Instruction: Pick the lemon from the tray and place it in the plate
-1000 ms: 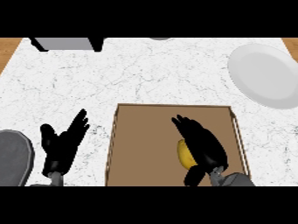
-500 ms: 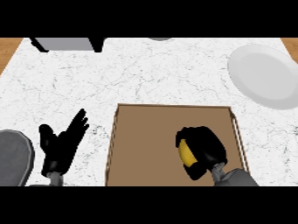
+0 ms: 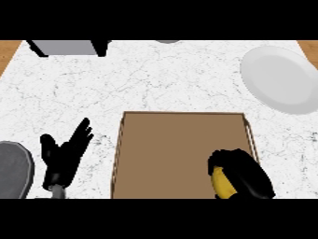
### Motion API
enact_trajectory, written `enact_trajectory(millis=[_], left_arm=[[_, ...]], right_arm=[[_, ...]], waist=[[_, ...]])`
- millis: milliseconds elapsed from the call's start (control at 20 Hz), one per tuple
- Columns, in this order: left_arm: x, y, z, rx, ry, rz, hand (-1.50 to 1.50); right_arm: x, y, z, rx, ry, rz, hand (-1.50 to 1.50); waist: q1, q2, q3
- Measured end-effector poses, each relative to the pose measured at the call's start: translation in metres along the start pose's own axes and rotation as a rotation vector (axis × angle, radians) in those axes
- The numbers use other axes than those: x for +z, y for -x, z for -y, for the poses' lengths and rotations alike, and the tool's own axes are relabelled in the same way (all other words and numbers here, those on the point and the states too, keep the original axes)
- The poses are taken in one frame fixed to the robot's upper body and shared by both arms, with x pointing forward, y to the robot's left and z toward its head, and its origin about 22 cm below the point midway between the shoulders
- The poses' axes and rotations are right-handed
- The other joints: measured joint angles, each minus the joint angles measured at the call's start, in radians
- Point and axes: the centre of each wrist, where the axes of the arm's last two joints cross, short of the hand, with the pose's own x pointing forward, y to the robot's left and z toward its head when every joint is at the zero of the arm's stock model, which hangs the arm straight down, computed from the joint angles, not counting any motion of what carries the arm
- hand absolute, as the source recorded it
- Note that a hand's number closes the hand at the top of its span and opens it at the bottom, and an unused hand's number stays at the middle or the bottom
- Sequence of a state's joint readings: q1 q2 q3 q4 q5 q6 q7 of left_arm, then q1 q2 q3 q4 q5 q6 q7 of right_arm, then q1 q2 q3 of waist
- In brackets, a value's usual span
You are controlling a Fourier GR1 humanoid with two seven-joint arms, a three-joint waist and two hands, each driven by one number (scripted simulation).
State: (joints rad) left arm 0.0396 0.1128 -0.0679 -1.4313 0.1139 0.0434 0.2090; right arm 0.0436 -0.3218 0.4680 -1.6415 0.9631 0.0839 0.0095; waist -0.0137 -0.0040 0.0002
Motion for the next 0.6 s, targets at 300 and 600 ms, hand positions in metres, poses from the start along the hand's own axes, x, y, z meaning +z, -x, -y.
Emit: enact_trajectory(millis=[300,600], left_arm=[[0.001,-0.002,0.0,0.004,-0.022,0.001,0.0],[-0.002,-0.003,0.004,0.004,-0.02,0.007,0.0]], right_arm=[[0.049,0.02,0.024,-0.097,0.26,0.15,1.5],[0.081,0.044,0.05,-0.251,0.485,0.114,1.5]], waist=[[-0.016,-0.002,0.001],[-0.007,0.001,0.001]])
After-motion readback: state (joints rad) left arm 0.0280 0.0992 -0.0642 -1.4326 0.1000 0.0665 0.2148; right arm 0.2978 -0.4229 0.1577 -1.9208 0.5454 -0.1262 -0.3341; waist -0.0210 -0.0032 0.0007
